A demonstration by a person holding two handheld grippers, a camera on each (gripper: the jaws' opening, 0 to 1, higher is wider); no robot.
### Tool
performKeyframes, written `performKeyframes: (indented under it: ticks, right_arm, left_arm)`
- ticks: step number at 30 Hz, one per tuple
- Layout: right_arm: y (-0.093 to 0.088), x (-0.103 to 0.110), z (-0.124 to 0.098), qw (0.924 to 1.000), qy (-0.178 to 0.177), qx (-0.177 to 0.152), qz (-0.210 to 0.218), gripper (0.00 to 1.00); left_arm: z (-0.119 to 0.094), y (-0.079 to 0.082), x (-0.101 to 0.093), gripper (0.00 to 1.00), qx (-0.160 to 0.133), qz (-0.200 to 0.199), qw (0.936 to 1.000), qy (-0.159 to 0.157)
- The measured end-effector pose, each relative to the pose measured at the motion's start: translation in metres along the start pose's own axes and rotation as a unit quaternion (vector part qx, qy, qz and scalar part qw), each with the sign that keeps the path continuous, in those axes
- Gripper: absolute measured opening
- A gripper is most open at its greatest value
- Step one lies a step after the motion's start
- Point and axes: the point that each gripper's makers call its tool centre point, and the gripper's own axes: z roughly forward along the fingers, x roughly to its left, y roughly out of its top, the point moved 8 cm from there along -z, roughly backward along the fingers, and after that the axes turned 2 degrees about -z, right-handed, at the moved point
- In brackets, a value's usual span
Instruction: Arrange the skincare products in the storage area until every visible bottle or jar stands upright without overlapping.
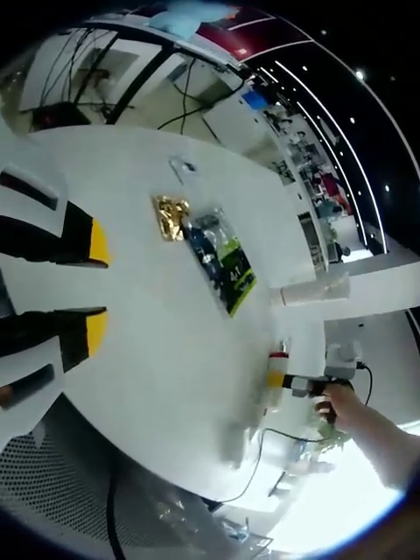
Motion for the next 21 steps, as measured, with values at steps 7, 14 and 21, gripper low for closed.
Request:
performKeyframes:
  ticks: [7, 14, 21]
  right_arm:
    - [0.0002, 0.0008, -0.0004, 0.9999, 0.0, 0.005, 0.014, 0.3]
    - [-0.0015, 0.0005, -0.0031, 0.9999, 0.005, -0.001, -0.015, 0.27]
    - [-0.0035, 0.0034, -0.0066, 0.9983, 0.008, -0.007, -0.056, 0.27]
  left_arm:
    - [0.0, -0.0003, -0.0001, 0.19, 0.002, 0.0, 1.0, 0.0]
    - [0.0, -0.0002, -0.0004, 0.19, 0.001, 0.001, 1.0, 0.0]
    - [0.0, 0.0004, -0.0009, 0.19, 0.0, 0.008, 1.0, -0.001]
